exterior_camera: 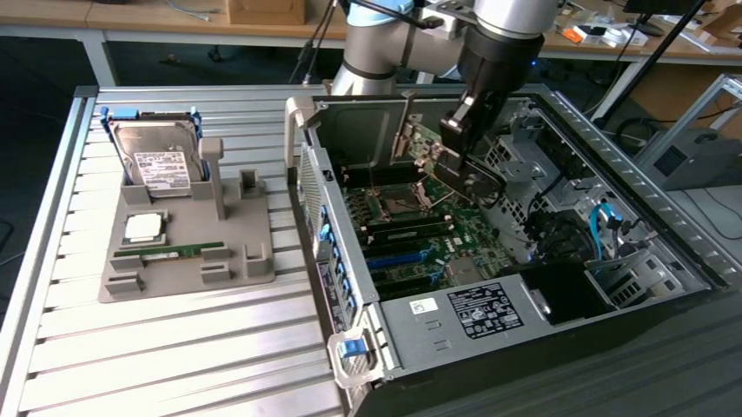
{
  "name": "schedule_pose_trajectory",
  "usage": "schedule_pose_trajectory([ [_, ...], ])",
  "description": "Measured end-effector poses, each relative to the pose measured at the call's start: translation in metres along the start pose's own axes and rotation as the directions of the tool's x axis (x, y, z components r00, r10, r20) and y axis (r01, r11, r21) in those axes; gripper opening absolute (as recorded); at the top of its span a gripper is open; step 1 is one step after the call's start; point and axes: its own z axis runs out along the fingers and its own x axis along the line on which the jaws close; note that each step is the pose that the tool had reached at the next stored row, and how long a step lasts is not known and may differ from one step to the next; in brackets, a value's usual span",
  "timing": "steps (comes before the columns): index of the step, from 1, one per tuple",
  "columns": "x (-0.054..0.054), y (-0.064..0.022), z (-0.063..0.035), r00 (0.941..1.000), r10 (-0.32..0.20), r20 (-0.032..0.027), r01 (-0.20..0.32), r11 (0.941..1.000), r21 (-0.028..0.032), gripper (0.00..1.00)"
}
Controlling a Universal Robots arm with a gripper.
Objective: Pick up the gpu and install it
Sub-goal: 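Insert the gpu into the slot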
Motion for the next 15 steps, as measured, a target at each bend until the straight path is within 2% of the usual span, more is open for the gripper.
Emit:
schedule_pose_trajectory([
  [15,0.0000,0.0000,0.0004,0.9964,-0.085,0.0051,0.085,0.9964,-0.0025,0.27],
])
